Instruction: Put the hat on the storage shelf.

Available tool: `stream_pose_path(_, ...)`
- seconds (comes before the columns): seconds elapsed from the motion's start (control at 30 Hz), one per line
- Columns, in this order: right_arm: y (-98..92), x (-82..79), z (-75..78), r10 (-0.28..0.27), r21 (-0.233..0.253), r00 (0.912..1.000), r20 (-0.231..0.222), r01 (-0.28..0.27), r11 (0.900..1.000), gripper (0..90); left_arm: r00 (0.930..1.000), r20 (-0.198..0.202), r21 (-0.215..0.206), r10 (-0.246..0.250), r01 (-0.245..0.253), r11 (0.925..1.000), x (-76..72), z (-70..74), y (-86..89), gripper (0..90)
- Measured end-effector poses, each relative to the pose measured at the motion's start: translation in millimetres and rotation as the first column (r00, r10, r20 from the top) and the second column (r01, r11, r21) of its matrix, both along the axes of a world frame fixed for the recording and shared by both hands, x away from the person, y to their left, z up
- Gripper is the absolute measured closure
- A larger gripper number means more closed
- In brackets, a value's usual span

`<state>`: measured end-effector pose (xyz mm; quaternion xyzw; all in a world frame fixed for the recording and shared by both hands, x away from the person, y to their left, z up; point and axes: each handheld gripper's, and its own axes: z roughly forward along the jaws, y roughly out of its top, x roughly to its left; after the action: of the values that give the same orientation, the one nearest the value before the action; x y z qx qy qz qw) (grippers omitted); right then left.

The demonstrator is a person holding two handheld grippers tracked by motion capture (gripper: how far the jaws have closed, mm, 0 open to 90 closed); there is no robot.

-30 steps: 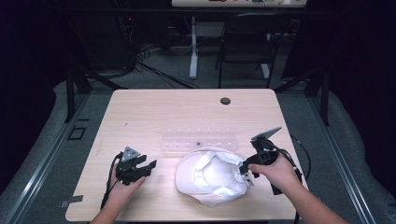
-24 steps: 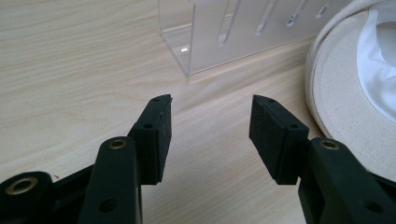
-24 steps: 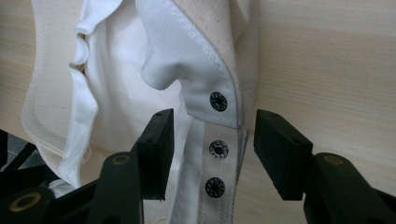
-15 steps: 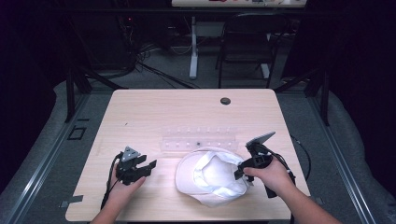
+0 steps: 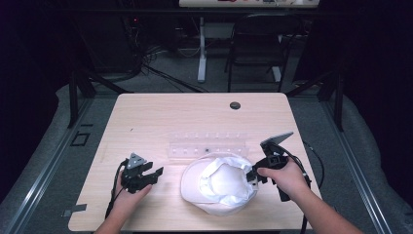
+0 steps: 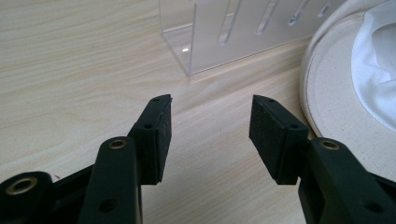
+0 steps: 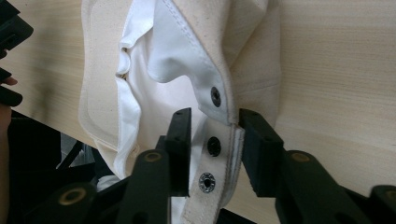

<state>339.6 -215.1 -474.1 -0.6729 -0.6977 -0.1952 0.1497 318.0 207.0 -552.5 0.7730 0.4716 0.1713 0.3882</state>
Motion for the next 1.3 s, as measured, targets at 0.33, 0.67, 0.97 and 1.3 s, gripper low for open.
stream_pose_path(0.33, 6.0, 1.4, 4.1, 0.046, -0.069, 0.999, -0.002, -0.046, 0.997, 77.5, 1.0, 0.001, -0.002, 0.005, -0.005, 1.0, 0.1, 0.1, 0.3, 49.4)
stream_pose_path(0.67, 5.5, 2.0, 19.0, 0.036, -0.089, 0.9986, 0.038, -0.032, 0.995, 79.9, 1.0, 0.003, 0.003, 0.002, -0.002, 1.0, 0.4, 0.0, 0.8, 49.4)
stream_pose_path(0.97, 4.7, 3.0, 39.0, 0.038, -0.087, 0.9974, 0.061, -0.033, 0.996, 80.5, 1.0, 0.003, 0.001, 0.004, -0.004, 1.0, 0.2, 0.0, 0.6, 49.4)
stream_pose_path(1.3, 8.8, 5.3, 62.6, 0.015, -0.077, 0.995, 0.099, -0.008, 0.997, 81.1, 1.0, 0.002, 0.004, 0.006, -0.006, 1.0, 0.5, -0.2, 0.7, 49.5)
